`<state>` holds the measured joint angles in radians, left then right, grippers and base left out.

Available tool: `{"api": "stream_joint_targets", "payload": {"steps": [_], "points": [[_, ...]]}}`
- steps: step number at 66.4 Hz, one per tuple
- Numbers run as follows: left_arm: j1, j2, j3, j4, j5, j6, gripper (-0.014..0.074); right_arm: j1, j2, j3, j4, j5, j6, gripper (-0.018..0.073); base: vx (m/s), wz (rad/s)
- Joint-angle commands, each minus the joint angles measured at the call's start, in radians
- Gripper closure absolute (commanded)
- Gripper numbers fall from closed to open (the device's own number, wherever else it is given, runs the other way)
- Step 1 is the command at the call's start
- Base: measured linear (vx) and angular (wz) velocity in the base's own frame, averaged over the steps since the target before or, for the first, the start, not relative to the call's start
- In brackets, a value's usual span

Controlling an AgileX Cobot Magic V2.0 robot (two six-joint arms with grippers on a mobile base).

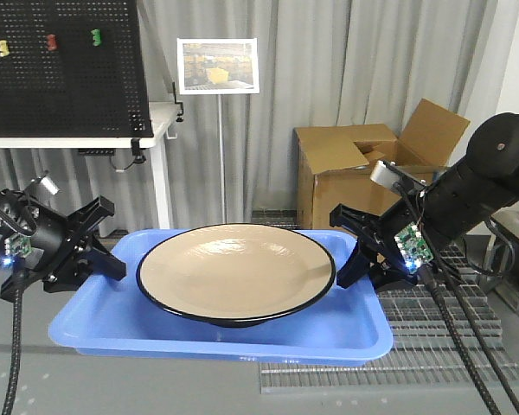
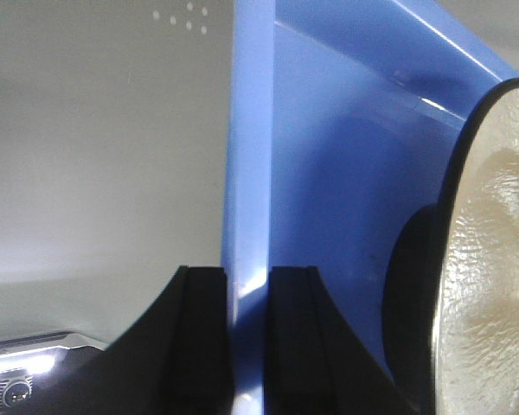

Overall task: Place disk in tray to left cabinet
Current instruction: 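Hold the tray level with both grippers while driving to the cabinet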

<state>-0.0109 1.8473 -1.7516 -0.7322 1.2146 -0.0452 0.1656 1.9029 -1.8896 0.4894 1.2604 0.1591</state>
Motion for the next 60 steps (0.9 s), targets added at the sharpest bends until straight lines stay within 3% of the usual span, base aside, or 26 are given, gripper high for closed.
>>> {"api": "stream_joint_targets", "payload": {"steps": [1, 60], "points": [[-0.027, -0.062, -0.039, -0.195, 0.038, -0.019, 0.0596, 0.023, -0.06, -0.037, 0.173, -0.039, -0.007, 0.0565, 0.55, -0.08], [-0.027, -0.062, -0.039, -0.194, 0.037, -0.019, 0.0596, 0.023, -0.06, -0.037, 0.174, -0.041, -0.007, 0.0565, 0.47, -0.14]]}}
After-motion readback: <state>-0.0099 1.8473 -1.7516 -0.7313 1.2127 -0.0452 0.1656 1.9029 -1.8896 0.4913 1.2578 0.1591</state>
